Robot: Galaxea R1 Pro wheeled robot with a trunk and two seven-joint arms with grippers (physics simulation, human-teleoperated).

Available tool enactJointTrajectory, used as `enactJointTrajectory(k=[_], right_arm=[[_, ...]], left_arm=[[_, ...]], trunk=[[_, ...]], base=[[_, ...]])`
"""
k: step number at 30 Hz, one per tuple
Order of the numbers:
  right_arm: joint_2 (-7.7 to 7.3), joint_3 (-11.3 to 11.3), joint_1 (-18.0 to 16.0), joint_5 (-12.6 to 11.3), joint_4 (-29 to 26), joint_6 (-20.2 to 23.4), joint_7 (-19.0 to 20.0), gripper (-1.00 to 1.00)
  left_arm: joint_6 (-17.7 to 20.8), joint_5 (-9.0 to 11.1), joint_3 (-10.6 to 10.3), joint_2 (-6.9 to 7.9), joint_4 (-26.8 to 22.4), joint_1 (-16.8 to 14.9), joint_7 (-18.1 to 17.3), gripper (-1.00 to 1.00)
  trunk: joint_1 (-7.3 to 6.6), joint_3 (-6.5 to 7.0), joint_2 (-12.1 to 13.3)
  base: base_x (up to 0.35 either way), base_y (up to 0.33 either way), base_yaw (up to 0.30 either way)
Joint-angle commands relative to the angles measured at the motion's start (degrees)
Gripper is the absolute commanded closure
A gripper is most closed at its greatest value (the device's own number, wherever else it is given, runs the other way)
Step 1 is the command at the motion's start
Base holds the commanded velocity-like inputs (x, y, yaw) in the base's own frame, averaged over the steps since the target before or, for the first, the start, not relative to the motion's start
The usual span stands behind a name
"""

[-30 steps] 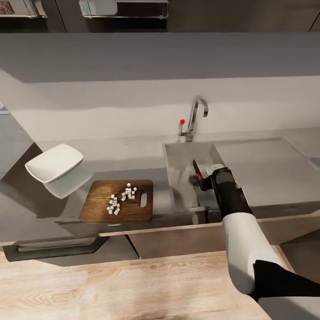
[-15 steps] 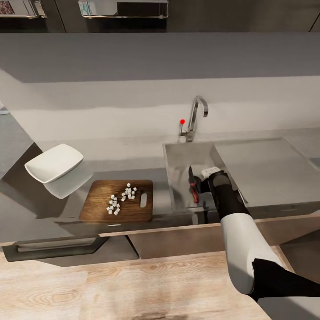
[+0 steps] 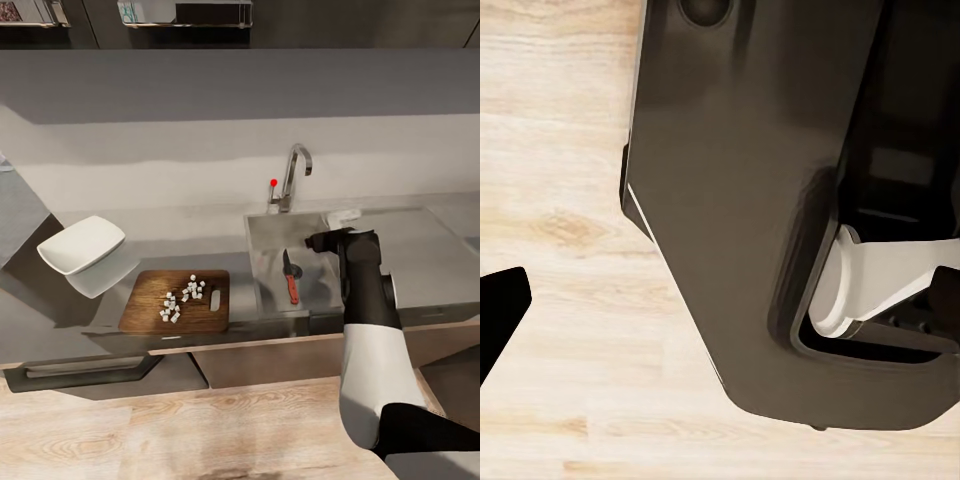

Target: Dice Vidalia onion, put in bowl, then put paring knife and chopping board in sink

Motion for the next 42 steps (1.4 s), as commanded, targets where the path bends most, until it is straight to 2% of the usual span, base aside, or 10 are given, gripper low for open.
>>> enactJointTrajectory(k=[1,6,8,10,14,23,26,28,34,42], right_arm=[[0.06,-0.1,0.8,0.6,-0.5,-0.1,1.1,-1.0],[0.06,-0.1,4.8,0.5,-3.5,-0.9,1.8,-1.0],[0.06,-0.1,6.1,-0.8,-4.5,-2.0,1.9,-1.0],[0.06,-0.1,8.4,-6.3,-6.3,-3.7,1.7,-1.0],[0.06,0.0,11.2,-12.9,-7.7,-4.9,1.6,-1.0],[0.06,0.1,13.0,-14.0,-7.3,-7.4,1.6,-1.0],[0.06,0.2,15.5,-14.0,-7.3,-14.2,1.5,-1.0],[0.06,0.2,16.0,-14.1,-7.4,-15.6,1.5,-1.0],[0.06,0.3,16.2,-15.7,-7.2,-16.3,1.5,-1.0],[0.06,0.3,16.2,-15.9,-6.4,-16.3,1.5,-1.0]], left_arm=[[0.0,0.6,-0.2,0.07,-0.1,0.0,0.0,-1.0],[0.0,0.6,-0.2,0.07,-0.1,0.0,0.0,-1.0],[0.0,0.6,-0.2,0.07,-0.1,0.0,0.0,-1.0],[0.0,0.6,-0.2,0.07,-0.1,0.0,0.0,-1.0],[0.0,0.6,-0.2,0.07,0.1,0.0,0.0,-1.0],[-1.4,0.6,-0.2,0.07,3.0,-0.1,0.0,-1.0],[-1.5,0.6,-0.2,0.02,4.2,-0.2,0.0,-1.0],[-1.5,0.6,-0.2,-0.01,4.4,-0.2,0.1,-1.0],[-1.5,0.6,-0.2,-0.02,4.6,-0.2,0.1,-1.0],[-1.9,0.6,-0.2,-0.02,4.7,-0.2,0.1,-1.0]], trunk=[[0.02,-0.06,-0.1],[0.02,-0.06,-0.1],[0.02,-0.06,-0.1],[0.02,-0.06,-0.1],[0.02,-0.06,-0.1],[0.02,-0.06,-0.1],[0.02,-0.06,-0.1],[0.02,-0.06,-0.1],[0.02,-0.06,-0.1],[0.02,-0.06,-0.1]], base=[[-0.007,0.006,0.0],[-0.11,0.092,0.0],[-0.172,0.143,0.0],[-0.18,0.149,0.0],[-0.182,0.151,0.0],[-0.117,0.095,0.0],[-0.006,0.004,0.0],[-0.001,0.001,0.0],[0.0,0.0,0.0],[0.0,0.131,0.0]])
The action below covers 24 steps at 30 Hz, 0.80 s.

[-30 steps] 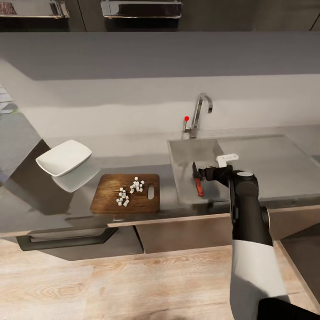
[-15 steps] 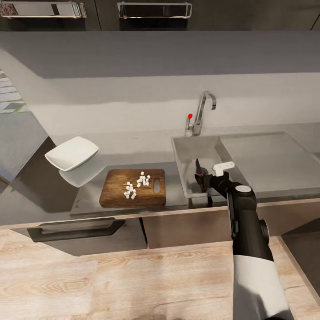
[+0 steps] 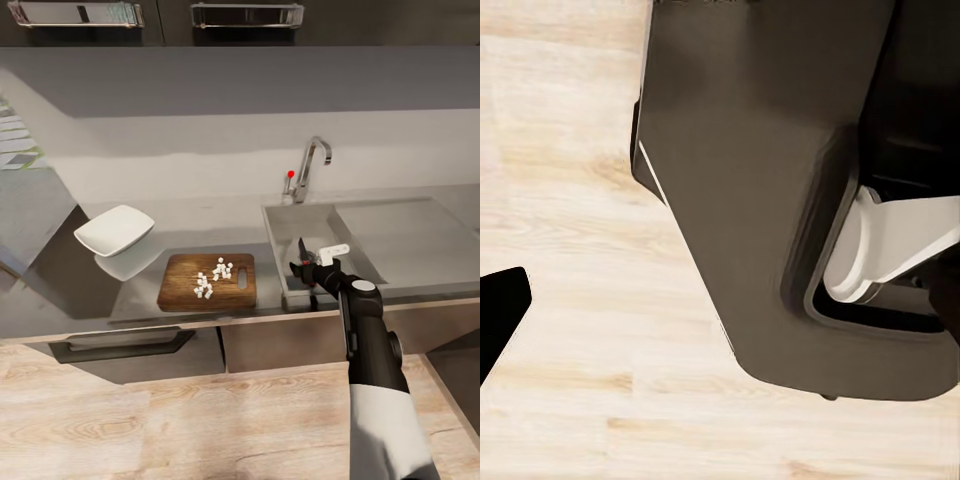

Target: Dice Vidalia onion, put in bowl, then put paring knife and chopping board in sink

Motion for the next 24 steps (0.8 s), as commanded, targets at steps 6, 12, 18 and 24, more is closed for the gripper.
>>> enactJointTrajectory(k=[6,12,18,24], right_arm=[[0.08,-0.1,-0.1,0.6,0.7,0.1,0.6,-1.0],[0.08,-0.1,-0.1,0.6,1.0,0.1,0.6,-1.0],[0.08,-0.1,-0.1,0.6,1.1,0.1,0.6,-1.0],[0.08,-0.1,-0.1,0.6,1.4,0.1,0.6,-1.0]], left_arm=[[-0.2,0.6,-0.3,0.08,0.0,0.0,0.0,-1.0],[-0.2,0.6,-0.3,0.08,0.0,0.0,0.0,-1.0],[-0.2,0.6,-0.3,0.08,0.2,0.0,0.0,-1.0],[-0.2,0.6,-0.3,0.08,0.3,0.0,0.0,-1.0]], trunk=[[0.02,-0.06,-0.1],[0.02,-0.06,-0.1],[0.02,-0.06,-0.1],[0.02,-0.06,-0.1]], base=[[-0.064,0.29,0.0],[-0.028,0.302,0.0],[-0.001,0.157,0.0],[0.0,0.058,0.0]])
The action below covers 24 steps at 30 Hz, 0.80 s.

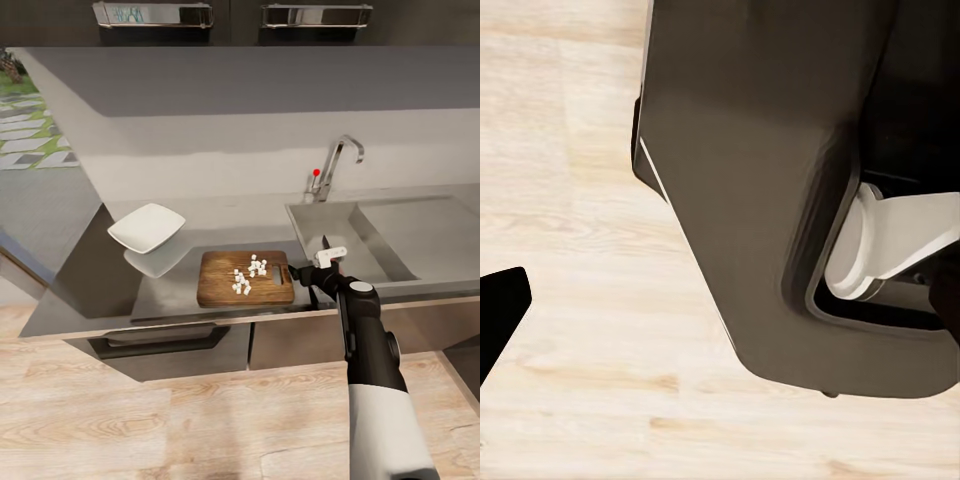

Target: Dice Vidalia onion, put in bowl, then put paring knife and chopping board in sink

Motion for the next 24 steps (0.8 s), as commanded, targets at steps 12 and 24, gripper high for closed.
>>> enactJointTrajectory(k=[12,24], right_arm=[[0.08,-0.2,-0.1,0.7,0.2,0.1,0.6,-1.0],[0.08,-0.2,-0.1,0.7,0.2,0.1,0.6,-1.0]], left_arm=[[-0.2,0.6,-0.3,0.08,0.0,0.0,0.0,-1.0],[-0.2,0.6,-0.3,0.08,0.2,0.0,0.0,-1.0]], trunk=[[0.02,-0.41,-0.1],[0.02,-1.3,-0.1]], base=[[0.0,0.024,0.0],[0.0,0.033,0.0]])
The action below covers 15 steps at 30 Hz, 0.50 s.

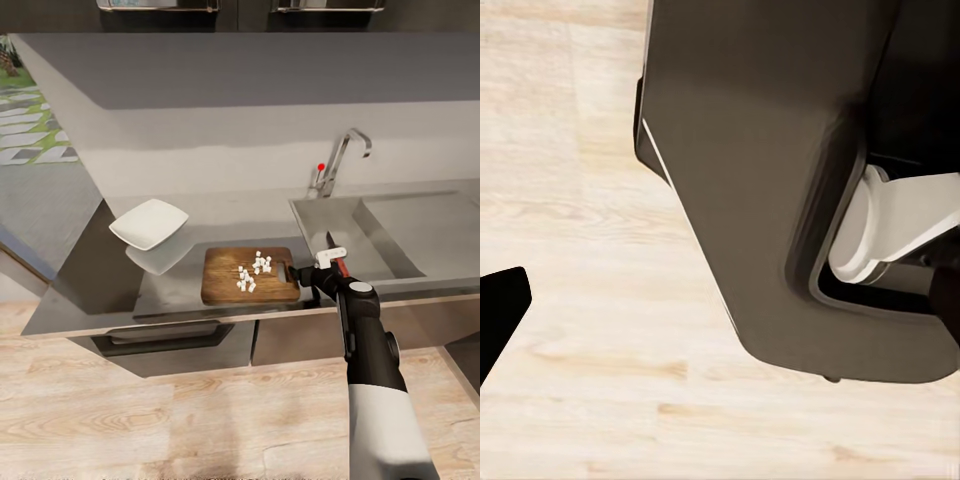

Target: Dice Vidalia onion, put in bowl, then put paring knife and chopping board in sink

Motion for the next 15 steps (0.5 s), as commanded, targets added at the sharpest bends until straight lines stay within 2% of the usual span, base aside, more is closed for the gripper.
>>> enactJointTrajectory(k=[1,15], right_arm=[[0.07,-0.1,0.0,0.6,-0.1,0.1,0.6,-1.0],[0.07,-0.1,0.0,0.6,0.0,0.1,0.6,-1.0]], left_arm=[[-0.1,0.6,-0.3,0.08,-0.1,0.0,0.0,-1.0],[-0.1,0.6,-0.3,0.08,0.0,0.0,0.0,-1.0]], trunk=[[0.02,-0.14,-0.1],[0.02,-1.19,-0.1]], base=[[0.0,0.015,0.0],[0.0,0.021,0.0]])
